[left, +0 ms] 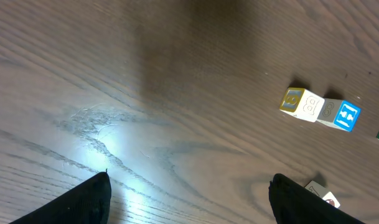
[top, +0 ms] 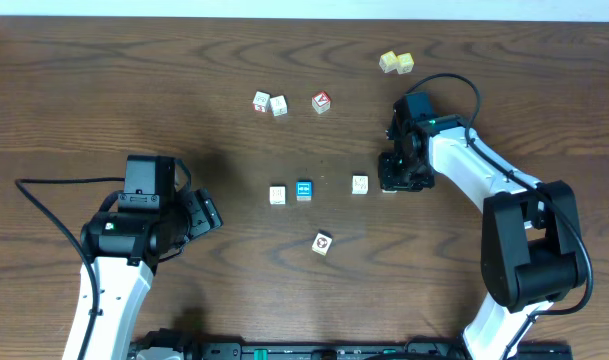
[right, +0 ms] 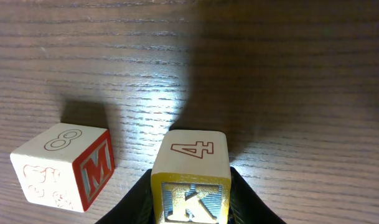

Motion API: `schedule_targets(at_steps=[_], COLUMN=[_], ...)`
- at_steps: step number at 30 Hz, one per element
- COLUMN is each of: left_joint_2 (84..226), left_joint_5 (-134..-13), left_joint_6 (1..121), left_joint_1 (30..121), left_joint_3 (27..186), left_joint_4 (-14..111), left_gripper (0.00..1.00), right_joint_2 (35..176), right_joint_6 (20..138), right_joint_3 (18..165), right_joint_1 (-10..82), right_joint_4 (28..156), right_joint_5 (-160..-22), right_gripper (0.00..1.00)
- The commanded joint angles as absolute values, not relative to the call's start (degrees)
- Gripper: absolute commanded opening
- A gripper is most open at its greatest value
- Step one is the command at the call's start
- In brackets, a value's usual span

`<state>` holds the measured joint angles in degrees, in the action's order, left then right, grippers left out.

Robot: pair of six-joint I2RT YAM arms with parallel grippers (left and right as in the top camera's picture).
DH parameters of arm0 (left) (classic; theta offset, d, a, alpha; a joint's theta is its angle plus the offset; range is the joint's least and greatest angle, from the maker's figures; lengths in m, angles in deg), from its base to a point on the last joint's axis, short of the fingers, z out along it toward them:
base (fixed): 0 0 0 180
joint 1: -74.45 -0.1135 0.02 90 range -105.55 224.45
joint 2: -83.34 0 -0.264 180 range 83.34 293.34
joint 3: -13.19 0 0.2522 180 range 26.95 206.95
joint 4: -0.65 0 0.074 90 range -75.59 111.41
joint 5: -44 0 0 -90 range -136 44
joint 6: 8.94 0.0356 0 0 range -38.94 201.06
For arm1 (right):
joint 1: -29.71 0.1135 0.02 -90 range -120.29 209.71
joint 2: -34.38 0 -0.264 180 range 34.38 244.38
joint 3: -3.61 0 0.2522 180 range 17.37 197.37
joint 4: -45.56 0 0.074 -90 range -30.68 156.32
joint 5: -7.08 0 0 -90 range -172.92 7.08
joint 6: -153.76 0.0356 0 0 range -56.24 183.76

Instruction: Lift 5 blocks

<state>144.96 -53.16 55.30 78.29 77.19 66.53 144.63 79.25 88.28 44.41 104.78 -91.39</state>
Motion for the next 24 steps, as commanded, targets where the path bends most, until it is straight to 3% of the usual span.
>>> schedule_targets(at_steps=[1, 8, 24], left_joint_2=[145.07, 145.07, 145.07], left_joint_5=[-52.88, -52.88, -52.88], left_joint_6=[54.80, 54.80, 54.82], left_joint_1=[78.00, 78.00, 78.00], left_joint_3=[78.02, 78.02, 78.02], left_joint_4=[66.64, 66.66, 66.66], left_gripper=[0.82, 0.81, 0.81], right_joint_2=[145.40, 145.40, 145.38], right_joint_6=[80.01, 80.03, 80.45], right_joint_3=[88.07, 88.07, 95.41], right_joint_1=[44.17, 44.41, 44.32], right_joint_4=[105.08, 104.97, 113.10], right_joint_5=[-92.44, -92.46, -92.44], right_gripper=[0.25, 0.26, 0.43])
